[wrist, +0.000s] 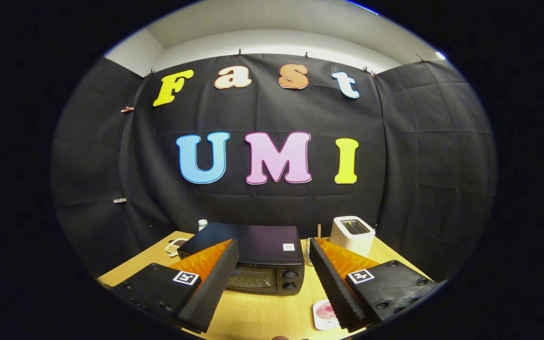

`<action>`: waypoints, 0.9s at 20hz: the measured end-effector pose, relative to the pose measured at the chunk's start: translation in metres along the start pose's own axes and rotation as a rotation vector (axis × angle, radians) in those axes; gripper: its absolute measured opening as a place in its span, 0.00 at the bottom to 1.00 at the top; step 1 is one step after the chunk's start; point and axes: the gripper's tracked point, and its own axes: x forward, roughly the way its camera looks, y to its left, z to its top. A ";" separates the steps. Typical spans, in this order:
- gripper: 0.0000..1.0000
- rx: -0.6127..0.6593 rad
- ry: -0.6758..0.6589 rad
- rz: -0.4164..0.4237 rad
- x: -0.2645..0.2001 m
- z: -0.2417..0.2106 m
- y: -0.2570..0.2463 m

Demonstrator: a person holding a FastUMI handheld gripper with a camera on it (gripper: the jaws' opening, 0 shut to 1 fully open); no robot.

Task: Open the toaster oven, put the food inside, and close the toaster oven door.

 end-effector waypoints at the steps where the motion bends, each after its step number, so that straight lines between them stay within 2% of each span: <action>1: 0.98 0.001 0.008 0.005 0.003 -0.002 0.005; 10: 0.98 0.014 0.097 0.029 0.043 -0.038 0.053; 18: 0.98 -0.030 0.181 0.058 0.079 -0.078 0.107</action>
